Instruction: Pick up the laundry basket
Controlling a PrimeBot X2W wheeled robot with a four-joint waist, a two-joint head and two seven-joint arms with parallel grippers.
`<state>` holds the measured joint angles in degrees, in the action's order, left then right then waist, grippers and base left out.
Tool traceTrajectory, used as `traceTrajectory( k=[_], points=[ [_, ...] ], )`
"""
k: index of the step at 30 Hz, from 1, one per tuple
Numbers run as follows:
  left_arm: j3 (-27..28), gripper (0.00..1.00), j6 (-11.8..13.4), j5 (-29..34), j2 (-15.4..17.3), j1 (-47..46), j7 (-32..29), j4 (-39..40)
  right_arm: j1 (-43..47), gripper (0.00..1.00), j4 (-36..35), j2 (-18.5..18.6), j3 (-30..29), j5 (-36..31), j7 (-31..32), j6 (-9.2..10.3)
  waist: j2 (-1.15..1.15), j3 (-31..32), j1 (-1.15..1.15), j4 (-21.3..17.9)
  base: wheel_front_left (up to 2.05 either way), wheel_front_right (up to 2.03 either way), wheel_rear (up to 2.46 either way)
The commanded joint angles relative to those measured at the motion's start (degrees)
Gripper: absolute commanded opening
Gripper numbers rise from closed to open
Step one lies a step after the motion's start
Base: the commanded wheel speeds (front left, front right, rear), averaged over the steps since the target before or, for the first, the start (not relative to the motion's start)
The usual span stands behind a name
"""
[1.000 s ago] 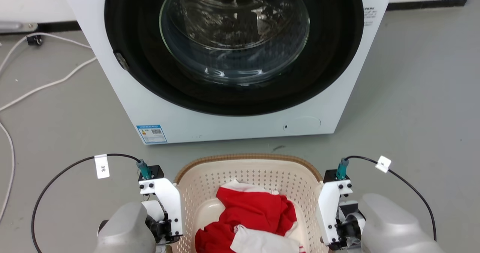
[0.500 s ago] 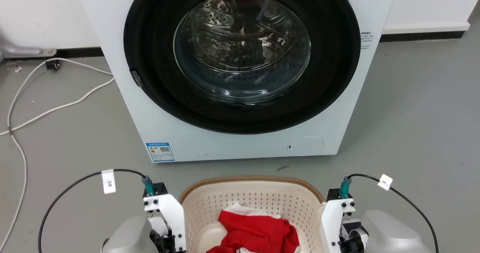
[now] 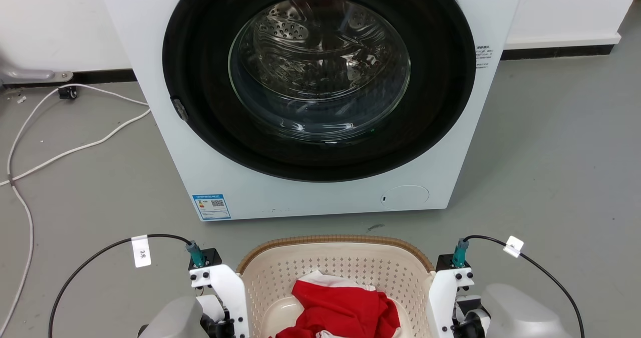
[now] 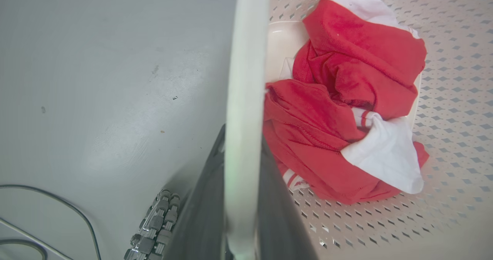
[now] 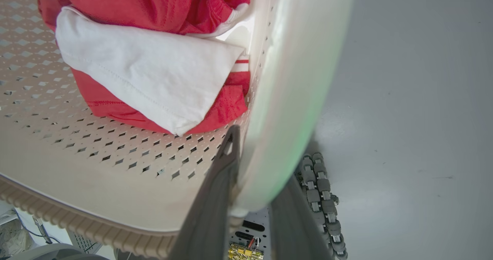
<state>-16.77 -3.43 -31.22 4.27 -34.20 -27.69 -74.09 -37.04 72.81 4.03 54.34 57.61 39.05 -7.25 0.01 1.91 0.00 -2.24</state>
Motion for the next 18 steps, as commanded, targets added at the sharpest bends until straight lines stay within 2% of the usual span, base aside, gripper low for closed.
traceTrajectory(
  k=[1,18],
  points=[
    [0.07,0.00,0.20,-0.42,-0.22,0.08,0.55,0.36,-0.40,0.00,-0.01,-0.70,0.17,0.21,-0.17,-0.45,-0.01,-0.06,0.00,0.00,0.00,0.00,0.00],
    [-0.46,0.00,0.40,-1.32,-0.11,-0.36,2.34,0.33,-1.77,0.00,0.48,-0.86,0.80,0.55,-1.32,-0.45,-0.01,-0.59,0.00,0.23,0.00,0.00,0.00]
  ],
)
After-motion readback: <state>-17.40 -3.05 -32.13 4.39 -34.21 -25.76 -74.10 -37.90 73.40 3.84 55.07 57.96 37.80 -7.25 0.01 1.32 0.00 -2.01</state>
